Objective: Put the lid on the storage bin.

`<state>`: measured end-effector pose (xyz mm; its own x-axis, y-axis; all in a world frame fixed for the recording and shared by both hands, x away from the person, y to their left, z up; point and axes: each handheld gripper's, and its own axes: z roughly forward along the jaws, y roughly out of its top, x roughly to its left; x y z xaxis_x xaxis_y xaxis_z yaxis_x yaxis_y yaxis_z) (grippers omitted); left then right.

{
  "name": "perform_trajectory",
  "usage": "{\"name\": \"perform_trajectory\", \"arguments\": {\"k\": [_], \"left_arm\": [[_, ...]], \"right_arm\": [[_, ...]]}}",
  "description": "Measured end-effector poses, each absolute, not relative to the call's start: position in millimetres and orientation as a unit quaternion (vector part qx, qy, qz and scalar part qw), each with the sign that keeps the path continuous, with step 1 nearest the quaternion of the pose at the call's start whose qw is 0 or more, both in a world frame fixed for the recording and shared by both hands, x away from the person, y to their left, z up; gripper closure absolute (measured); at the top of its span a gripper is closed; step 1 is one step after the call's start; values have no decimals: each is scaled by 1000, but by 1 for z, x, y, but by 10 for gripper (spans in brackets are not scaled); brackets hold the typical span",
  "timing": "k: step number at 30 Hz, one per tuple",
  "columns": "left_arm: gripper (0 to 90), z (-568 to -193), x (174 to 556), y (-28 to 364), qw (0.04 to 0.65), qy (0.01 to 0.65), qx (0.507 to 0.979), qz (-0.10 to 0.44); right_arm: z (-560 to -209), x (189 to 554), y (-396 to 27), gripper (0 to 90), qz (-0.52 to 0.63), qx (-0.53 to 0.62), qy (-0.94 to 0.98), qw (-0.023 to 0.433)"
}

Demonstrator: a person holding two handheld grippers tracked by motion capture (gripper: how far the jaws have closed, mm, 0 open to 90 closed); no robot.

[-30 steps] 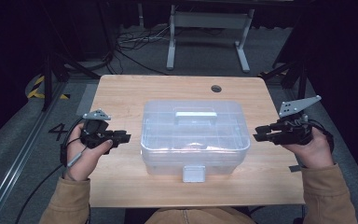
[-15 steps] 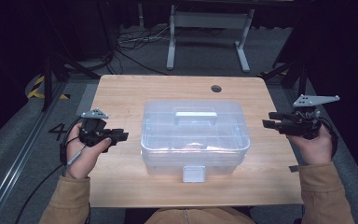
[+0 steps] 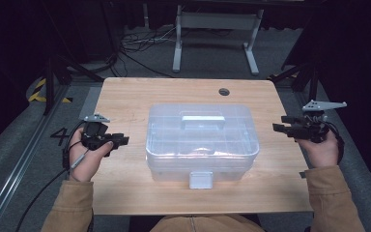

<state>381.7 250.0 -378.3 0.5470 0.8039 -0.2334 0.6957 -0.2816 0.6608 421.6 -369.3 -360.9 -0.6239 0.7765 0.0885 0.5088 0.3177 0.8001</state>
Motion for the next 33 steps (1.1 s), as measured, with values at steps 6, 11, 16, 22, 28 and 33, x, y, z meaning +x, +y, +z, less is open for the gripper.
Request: {"name": "perform_trajectory", "arguments": {"k": [6, 11, 16, 22, 28, 33], "left_arm": [[636, -391, 389, 254, 371, 480, 791, 77], [624, -399, 393, 257, 369, 484, 789, 83], [616, -408, 397, 260, 371, 485, 788, 82], [613, -416, 400, 261, 373, 481, 789, 87], [599, -423, 403, 262, 372, 479, 791, 89], [590, -429, 405, 261, 369, 474, 794, 93]], "right_arm": [[-380, 434, -372, 416, 416, 409, 797, 153], [-391, 440, -373, 416, 414, 414, 796, 151], [-405, 447, -376, 412, 406, 426, 795, 149], [-416, 452, -377, 409, 394, 431, 798, 150], [-430, 457, -375, 406, 382, 436, 801, 148], [-440, 460, -371, 403, 372, 432, 808, 148]]}}
